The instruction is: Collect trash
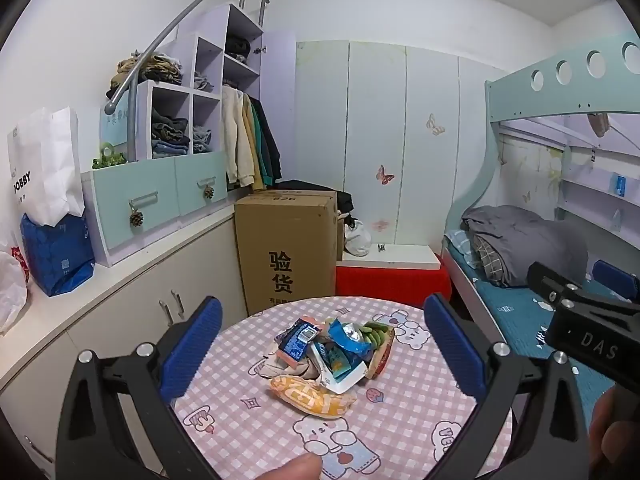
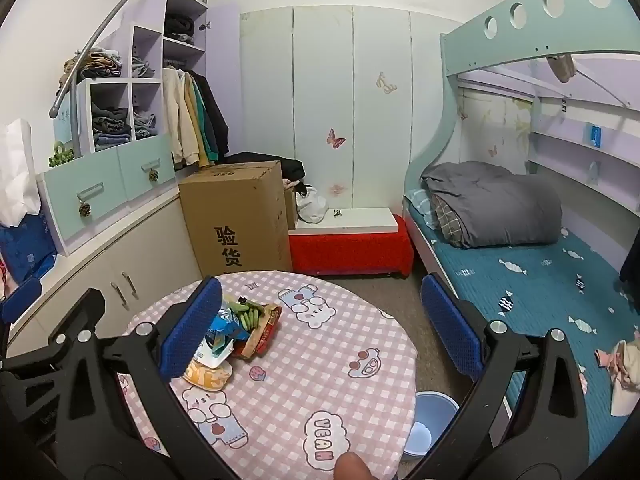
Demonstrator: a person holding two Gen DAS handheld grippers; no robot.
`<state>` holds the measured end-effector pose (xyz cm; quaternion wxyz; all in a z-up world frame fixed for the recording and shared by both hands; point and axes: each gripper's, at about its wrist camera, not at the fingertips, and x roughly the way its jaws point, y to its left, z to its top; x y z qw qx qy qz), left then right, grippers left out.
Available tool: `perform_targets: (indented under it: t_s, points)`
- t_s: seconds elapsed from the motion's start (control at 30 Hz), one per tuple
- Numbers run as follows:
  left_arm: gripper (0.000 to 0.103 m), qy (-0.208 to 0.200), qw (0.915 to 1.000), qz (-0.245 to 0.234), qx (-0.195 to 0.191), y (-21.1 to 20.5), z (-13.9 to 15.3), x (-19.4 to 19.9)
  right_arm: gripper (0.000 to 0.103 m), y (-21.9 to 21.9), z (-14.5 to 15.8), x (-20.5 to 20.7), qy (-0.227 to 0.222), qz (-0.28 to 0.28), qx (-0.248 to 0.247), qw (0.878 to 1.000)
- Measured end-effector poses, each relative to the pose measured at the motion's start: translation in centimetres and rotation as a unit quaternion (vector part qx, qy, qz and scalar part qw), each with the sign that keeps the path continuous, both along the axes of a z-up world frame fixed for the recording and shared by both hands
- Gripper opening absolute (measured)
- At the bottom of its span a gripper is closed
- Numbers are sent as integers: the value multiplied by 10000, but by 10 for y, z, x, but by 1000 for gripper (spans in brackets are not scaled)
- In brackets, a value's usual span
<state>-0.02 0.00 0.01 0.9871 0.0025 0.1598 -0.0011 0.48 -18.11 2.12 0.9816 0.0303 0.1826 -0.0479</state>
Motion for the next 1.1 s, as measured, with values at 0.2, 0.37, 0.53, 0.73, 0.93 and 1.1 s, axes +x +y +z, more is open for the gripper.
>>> perform_targets:
  t_s: [0.2, 0.37, 0.53, 0.73, 0.93, 1.1]
  points:
    - [99, -53, 10000, -26, 11, 0, 0, -2, 98, 1, 1, 1, 3, -21, -38, 10000]
    - [99, -51, 10000, -16, 58, 8, 7, -1, 97, 0, 1, 3, 14, -11, -10, 10000]
    - [99, -35, 9999, -76, 59, 1, 5, 5, 97, 3, 4, 4, 0, 4, -8, 10000]
    - [99, -22, 10000, -31, 38, -1, 3, 2, 98, -3, 6, 3, -47, 71, 33, 10000]
    - [99, -46, 10000, -5, 82, 0, 1, 0, 97, -4, 6, 3, -76, 28, 95, 9999]
    - [99, -78, 10000, -18, -4, 4, 3, 2, 97, -2, 7, 3, -82, 12, 6, 10000]
